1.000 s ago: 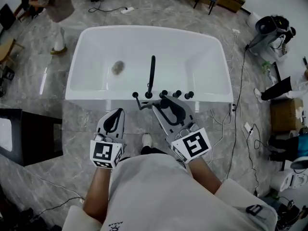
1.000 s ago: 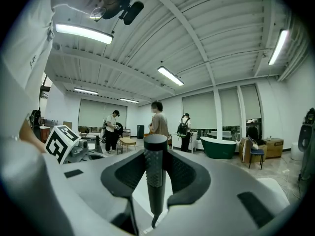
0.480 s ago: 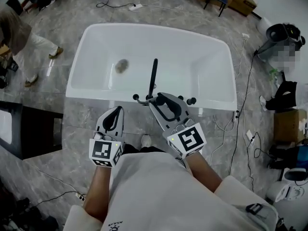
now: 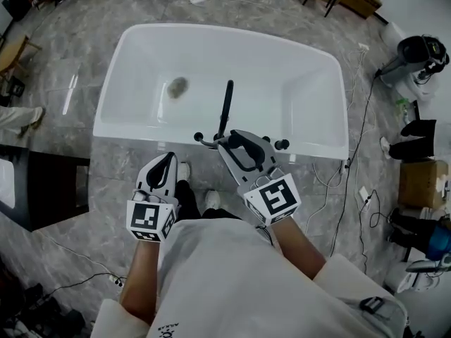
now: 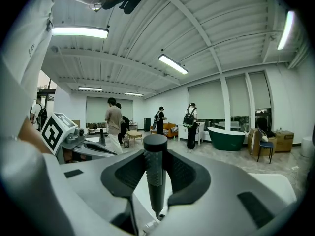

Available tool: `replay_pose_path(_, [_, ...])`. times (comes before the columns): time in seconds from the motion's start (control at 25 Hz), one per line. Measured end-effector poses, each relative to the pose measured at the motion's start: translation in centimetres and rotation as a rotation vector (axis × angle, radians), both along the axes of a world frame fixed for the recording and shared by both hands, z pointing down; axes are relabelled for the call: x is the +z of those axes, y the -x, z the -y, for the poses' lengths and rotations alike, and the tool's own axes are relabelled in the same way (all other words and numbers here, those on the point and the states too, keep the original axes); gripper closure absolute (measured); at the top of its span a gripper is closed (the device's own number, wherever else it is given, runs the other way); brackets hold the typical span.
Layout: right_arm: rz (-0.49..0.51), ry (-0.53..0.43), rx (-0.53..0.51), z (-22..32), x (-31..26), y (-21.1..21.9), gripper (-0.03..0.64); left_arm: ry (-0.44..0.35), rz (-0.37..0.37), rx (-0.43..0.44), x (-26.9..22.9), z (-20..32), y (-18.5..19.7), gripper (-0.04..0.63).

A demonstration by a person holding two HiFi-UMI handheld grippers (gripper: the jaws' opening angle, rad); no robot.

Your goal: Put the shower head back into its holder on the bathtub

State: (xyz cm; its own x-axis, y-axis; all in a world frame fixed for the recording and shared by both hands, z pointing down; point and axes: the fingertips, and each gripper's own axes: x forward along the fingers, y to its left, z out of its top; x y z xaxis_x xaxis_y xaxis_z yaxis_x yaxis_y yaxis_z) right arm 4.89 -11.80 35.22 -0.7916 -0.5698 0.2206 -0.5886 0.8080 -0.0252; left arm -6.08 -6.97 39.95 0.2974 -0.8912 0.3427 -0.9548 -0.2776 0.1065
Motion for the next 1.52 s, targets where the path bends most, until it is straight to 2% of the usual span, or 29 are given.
replay_pose_path(0.56, [-0.072, 0.106, 0.119, 4.3, 5.1, 1.9, 0.474, 0.055, -0.016, 0.151, 2.8, 6.6, 1.5, 0.583])
replay_pose_path(0.88, [-0.163, 0.161, 0.127, 5.4, 8.7, 4.6, 0.474, 0.107, -0.042, 0.239, 5.1, 9.1, 2.5, 0.583])
replay_pose_path(1.24, [-0.194, 0.27, 0.175, 6.1, 14.1, 5.3, 0.474, 0.164, -0.058, 0.261, 8.7, 10.0, 4.1, 0.583])
replay_pose_path(1.52, [-0.258, 0.314, 0.158, 6.9, 18.0, 6.2, 0.474, 0.2, -0.063, 0.262, 11.8, 10.7, 4.7, 0.583])
